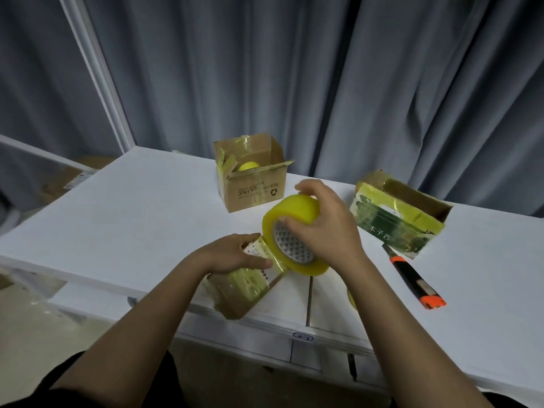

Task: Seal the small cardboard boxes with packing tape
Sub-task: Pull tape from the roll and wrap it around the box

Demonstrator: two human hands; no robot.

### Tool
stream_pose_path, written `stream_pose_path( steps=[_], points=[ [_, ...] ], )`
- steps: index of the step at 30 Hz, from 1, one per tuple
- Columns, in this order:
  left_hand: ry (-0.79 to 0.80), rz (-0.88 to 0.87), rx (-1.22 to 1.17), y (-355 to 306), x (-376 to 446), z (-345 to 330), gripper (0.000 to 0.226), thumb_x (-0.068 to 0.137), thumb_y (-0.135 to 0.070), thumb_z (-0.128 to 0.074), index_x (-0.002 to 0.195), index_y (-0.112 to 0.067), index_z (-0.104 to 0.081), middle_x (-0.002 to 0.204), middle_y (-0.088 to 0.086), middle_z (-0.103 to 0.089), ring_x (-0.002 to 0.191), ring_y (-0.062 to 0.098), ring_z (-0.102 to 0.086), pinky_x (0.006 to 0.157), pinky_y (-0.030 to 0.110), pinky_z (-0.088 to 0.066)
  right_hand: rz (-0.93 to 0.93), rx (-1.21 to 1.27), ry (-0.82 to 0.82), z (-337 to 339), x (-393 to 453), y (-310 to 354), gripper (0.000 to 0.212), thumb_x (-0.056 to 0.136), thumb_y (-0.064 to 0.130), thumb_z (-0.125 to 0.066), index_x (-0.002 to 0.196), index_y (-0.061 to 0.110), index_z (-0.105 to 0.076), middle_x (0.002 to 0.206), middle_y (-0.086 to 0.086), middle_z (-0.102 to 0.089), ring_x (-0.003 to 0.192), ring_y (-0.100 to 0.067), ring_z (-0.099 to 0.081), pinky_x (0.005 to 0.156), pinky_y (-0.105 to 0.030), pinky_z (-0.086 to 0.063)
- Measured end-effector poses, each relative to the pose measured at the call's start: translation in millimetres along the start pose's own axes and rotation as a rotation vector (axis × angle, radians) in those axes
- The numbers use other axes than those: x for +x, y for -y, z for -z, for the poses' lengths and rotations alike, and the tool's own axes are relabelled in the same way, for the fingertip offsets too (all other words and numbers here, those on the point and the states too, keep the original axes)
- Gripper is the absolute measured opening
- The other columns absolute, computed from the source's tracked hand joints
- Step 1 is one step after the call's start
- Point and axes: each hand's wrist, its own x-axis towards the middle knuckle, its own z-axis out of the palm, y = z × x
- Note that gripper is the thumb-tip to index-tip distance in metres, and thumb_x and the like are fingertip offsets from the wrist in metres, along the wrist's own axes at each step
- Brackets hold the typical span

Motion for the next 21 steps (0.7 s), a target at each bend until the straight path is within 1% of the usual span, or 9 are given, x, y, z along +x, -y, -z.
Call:
stream_pose_path(
  steps=[2, 4, 7, 8, 10, 12, 13, 17, 21],
  points=[
    [-0.038, 0.018, -0.102, 4.1, -5.1, 2.2, 0.065, 0.071, -0.065, -0.068, 0.128, -0.04, -0.053, 0.139, -0.01, -0.05, 0.123, 0.008, -0.046, 0.094, 0.027, -0.038, 0.036, -0.075, 0.08, -8.4, 15.8, 9.2, 0.045, 0.073, 0.047, -0.071, 0.112, 0.039, -0.049, 0.117, 0.016, -0.048, 0.093, -0.001, -0.043, 0.075, -0.026, -0.04],
    [-0.181, 0.034, -0.057, 4.9, -8.4, 5.8, 0.061, 0.068, -0.066, -0.07, 0.12, -0.034, -0.062, 0.13, -0.009, -0.057, 0.117, 0.01, -0.052, 0.089, 0.028, -0.041, 0.046, 0.0, 0.159, -10.0, 26.7, 9.3, 0.041, 0.075, 0.041, -0.073, 0.111, 0.041, -0.053, 0.114, 0.017, -0.046, 0.1, -0.006, -0.048, 0.083, -0.029, -0.043],
    [-0.496, 0.021, 0.35, 3.2, -11.7, 2.2, 0.059, 0.075, -0.067, -0.063, 0.12, -0.029, -0.06, 0.118, -0.005, -0.059, 0.108, 0.019, -0.058, 0.078, 0.031, -0.043, 0.012, 0.187, 0.191, -16.4, 29.7, 4.0, 0.046, 0.078, 0.033, -0.075, 0.119, 0.041, -0.056, 0.118, 0.015, -0.052, 0.107, -0.008, -0.05, 0.094, -0.036, -0.047],
    [-0.531, 0.012, 0.452, 2.3, -13.5, -2.0, 0.059, 0.079, -0.068, -0.056, 0.123, -0.028, -0.056, 0.117, -0.002, -0.058, 0.107, 0.022, -0.058, 0.075, 0.031, -0.041, -0.008, 0.228, 0.176, -22.3, 26.6, 3.1, 0.05, 0.079, 0.033, -0.074, 0.124, 0.041, -0.054, 0.123, 0.012, -0.053, 0.109, -0.008, -0.05, 0.095, -0.037, -0.047],
    [-0.45, 0.032, 0.532, 6.0, -14.3, -12.9, 0.085, 0.074, -0.081, -0.044, 0.134, -0.021, -0.041, 0.129, 0.004, -0.053, 0.114, 0.026, -0.054, 0.083, 0.036, -0.043, -0.022, 0.22, 0.106, -35.9, 18.8, 2.8, 0.054, 0.082, 0.037, -0.071, 0.13, 0.042, -0.048, 0.13, 0.008, -0.05, 0.108, -0.007, -0.047, 0.091, -0.031, -0.045],
    [-0.335, 0.103, 0.595, 10.1, -16.5, -21.7, 0.125, 0.054, -0.095, -0.036, 0.148, -0.015, -0.016, 0.15, 0.007, -0.031, 0.131, 0.029, -0.039, 0.103, 0.046, -0.035, -0.032, 0.163, 0.058, -44.8, 14.5, 4.7, 0.057, 0.082, 0.043, -0.069, 0.133, 0.046, -0.043, 0.128, 0.009, -0.046, 0.103, -0.003, -0.043, 0.083, -0.022, -0.039],
    [-0.339, 0.119, 0.655, 13.0, -17.3, -25.4, 0.132, 0.05, -0.096, -0.038, 0.15, -0.015, -0.008, 0.154, 0.005, -0.023, 0.135, 0.03, -0.033, 0.105, 0.047, -0.03, -0.034, 0.146, 0.055, -46.5, 14.5, 5.9, 0.058, 0.082, 0.044, -0.068, 0.134, 0.047, -0.042, 0.124, 0.009, -0.045, 0.101, -0.003, -0.042, 0.081, -0.02, -0.037],
    [-0.524, 0.079, 0.822, 21.3, -13.4, -34.8, 0.106, 0.072, -0.079, -0.047, 0.149, -0.015, -0.011, 0.145, 0.006, -0.035, 0.122, 0.03, -0.044, 0.094, 0.042, -0.035, -0.06, 0.118, 0.145, -38.4, 22.0, 10.1, 0.056, 0.084, 0.041, -0.068, 0.135, 0.043, -0.045, 0.12, 0.004, -0.047, 0.106, -0.009, -0.046, 0.086, -0.023, -0.036],
    [-0.52, 0.122, 0.794, 21.8, -11.3, -32.8, 0.102, 0.075, -0.079, -0.045, 0.149, -0.016, -0.013, 0.141, 0.007, -0.04, 0.118, 0.031, -0.046, 0.093, 0.043, -0.037, -0.084, 0.094, 0.159, -15.7, 20.3, 14.6, 0.05, 0.08, 0.043, -0.071, 0.127, 0.041, -0.055, 0.118, 0.001, -0.054, 0.107, -0.015, -0.052, 0.089, -0.028, -0.042]
  ],
)
